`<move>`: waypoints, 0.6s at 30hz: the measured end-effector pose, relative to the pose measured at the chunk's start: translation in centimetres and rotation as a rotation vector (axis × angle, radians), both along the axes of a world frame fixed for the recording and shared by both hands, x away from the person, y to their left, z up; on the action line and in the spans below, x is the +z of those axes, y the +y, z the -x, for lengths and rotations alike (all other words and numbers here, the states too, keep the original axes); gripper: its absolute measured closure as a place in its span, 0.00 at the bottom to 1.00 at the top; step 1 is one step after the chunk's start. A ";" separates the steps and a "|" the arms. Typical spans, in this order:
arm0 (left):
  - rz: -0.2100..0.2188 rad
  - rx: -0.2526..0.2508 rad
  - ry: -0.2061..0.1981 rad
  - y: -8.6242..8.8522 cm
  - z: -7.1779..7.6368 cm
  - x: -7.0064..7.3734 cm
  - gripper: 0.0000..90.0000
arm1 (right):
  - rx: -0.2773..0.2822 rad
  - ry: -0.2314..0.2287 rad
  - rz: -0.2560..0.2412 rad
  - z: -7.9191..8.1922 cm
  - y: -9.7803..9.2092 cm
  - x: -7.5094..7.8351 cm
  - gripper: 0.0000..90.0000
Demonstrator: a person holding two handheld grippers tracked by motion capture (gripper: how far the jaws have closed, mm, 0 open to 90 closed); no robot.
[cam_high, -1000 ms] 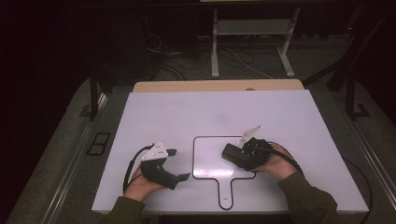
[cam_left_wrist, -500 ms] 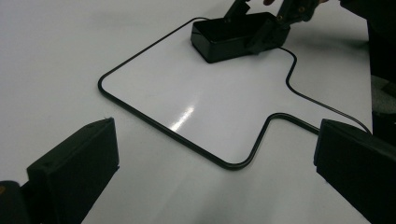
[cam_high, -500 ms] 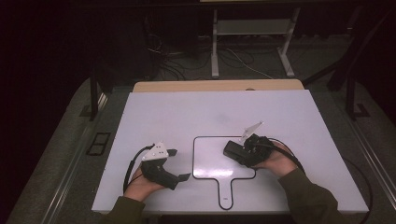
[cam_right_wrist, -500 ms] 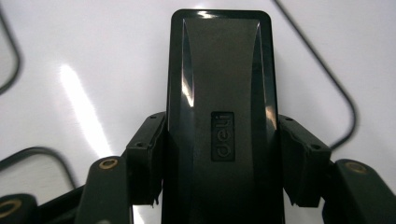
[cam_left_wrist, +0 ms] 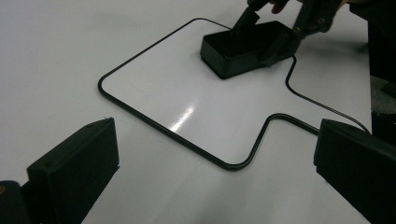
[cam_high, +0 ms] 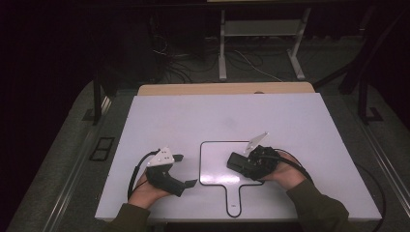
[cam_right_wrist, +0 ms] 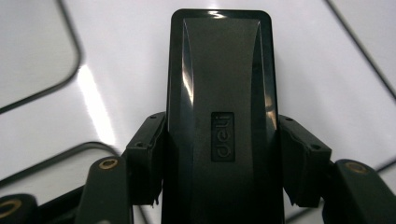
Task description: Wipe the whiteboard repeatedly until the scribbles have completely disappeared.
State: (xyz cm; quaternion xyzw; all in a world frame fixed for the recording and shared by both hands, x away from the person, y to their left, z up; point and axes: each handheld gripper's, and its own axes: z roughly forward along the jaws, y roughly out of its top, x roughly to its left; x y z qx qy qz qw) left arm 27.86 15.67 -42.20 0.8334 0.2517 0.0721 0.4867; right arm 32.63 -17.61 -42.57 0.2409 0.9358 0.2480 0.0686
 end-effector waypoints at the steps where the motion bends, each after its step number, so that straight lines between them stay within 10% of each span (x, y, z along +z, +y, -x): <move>1: -0.001 -0.002 0.001 0.0 0.0 0.0 0.00 | -0.013 0.002 -0.006 -0.2 -0.2 0.0 0.43; 18: 0.004 -0.005 0.002 0.1 -0.1 -0.1 0.00 | -0.108 0.010 -0.086 -1.7 -2.3 1.3 0.43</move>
